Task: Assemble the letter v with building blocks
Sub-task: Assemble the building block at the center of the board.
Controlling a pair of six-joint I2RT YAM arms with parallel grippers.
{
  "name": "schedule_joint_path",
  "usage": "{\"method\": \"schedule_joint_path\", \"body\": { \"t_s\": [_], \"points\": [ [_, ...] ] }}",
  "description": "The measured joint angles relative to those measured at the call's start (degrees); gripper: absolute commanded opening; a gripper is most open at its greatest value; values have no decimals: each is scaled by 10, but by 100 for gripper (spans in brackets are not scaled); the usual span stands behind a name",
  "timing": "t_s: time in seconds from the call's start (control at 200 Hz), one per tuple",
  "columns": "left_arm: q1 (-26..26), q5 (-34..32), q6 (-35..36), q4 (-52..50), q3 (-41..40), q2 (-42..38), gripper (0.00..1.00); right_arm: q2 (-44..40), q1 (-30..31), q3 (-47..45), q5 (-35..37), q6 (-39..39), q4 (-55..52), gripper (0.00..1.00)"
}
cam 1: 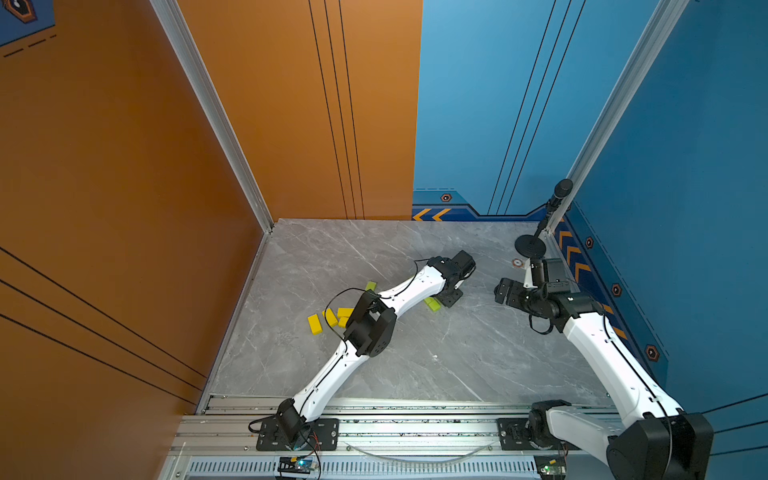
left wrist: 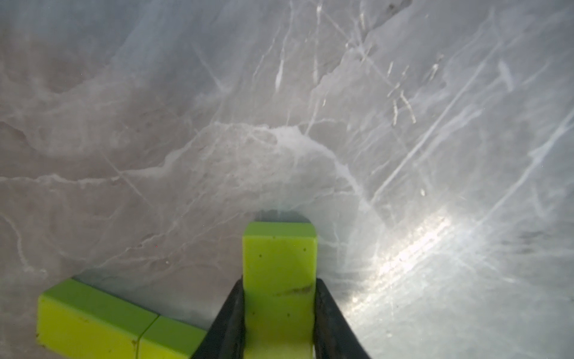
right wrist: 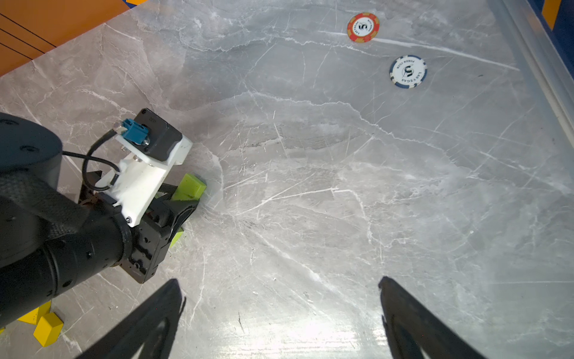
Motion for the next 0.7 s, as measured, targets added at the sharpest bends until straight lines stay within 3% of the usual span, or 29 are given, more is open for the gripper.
{"method": "schedule_joint_path", "body": {
  "t_s": [0.701],
  "points": [
    [0, 2, 0, -2, -6, -4, 39, -1, 4, -8, 0, 0, 5, 100]
  ]
}}
